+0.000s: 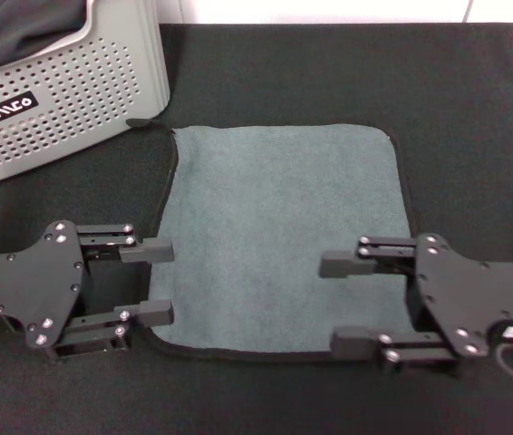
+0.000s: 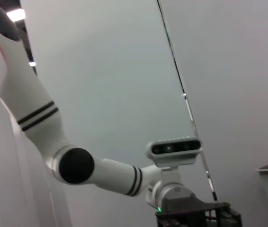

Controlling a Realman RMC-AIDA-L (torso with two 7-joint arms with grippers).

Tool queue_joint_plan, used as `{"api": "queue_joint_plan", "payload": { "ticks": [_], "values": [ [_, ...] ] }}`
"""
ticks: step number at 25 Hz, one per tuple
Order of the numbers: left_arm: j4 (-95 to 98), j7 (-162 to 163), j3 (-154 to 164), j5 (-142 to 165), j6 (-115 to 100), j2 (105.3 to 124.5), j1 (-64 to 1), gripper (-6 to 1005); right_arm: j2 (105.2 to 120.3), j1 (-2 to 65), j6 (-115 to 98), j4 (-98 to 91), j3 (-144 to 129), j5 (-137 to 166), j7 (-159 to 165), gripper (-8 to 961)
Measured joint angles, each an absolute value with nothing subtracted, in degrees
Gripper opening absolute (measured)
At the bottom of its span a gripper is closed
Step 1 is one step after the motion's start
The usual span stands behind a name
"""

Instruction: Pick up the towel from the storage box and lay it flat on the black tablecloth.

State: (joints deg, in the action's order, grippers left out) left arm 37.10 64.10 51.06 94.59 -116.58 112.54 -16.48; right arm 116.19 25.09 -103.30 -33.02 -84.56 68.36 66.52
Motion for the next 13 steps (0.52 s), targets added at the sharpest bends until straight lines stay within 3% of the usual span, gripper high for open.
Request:
{"api": "queue_joint_plan", "payload": {
  "ticks": [13],
  "values": [
    [37.30, 64.76, 50.45, 93.42, -116.54, 111.60, -16.74, 544, 115.58, 29.12, -101.06, -32.98, -85.82, 66.12, 68.32, 653]
  ]
}}
